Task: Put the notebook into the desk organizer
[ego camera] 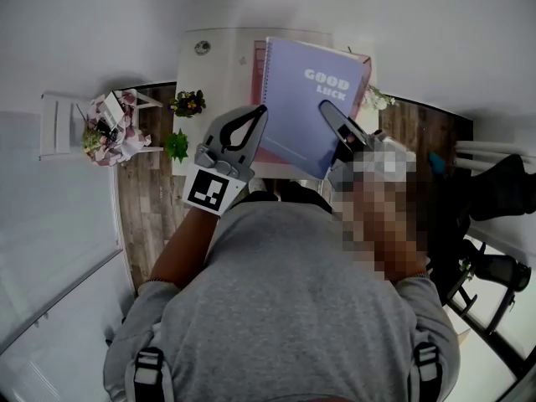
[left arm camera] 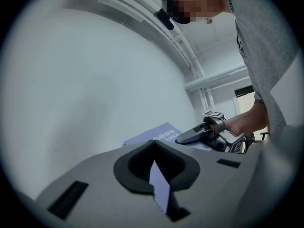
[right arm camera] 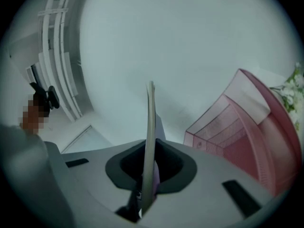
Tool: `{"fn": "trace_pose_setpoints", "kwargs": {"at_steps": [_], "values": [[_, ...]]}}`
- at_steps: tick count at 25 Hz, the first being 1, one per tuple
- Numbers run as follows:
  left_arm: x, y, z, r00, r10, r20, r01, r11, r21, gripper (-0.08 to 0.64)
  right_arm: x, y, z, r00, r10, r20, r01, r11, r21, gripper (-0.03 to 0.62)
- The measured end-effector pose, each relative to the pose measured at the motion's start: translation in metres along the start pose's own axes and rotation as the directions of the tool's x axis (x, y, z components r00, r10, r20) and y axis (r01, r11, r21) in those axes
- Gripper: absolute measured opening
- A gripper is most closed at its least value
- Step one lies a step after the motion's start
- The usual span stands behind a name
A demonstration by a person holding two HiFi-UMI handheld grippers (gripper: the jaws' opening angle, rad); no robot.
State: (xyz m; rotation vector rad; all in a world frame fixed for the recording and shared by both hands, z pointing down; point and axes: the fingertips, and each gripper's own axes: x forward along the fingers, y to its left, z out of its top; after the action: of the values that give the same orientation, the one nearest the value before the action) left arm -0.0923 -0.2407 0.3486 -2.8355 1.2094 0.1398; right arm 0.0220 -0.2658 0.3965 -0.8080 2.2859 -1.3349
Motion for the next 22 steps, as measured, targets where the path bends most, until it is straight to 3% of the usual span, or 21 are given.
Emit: {"fn": "trace_pose_setpoints", "kwargs": {"at_steps": [10, 22], "values": [[0.012, 0.005, -0.007, 1.000, 0.004, -0.016, -0.004, 1.000, 0.000, 0.020, 0.014, -0.025, -0.008, 0.998, 0.005, -0.069, 0.006, 0.988, 0.156, 0.039], [0.023, 0.018, -0.015, 0.999, 0.009, -0.033, -0.010, 1.000, -0.008, 0.020, 0.032, -0.059, -0.013, 0.988, -0.082, -0.130, 0.103, 0.981, 0.165, 0.040]]}}
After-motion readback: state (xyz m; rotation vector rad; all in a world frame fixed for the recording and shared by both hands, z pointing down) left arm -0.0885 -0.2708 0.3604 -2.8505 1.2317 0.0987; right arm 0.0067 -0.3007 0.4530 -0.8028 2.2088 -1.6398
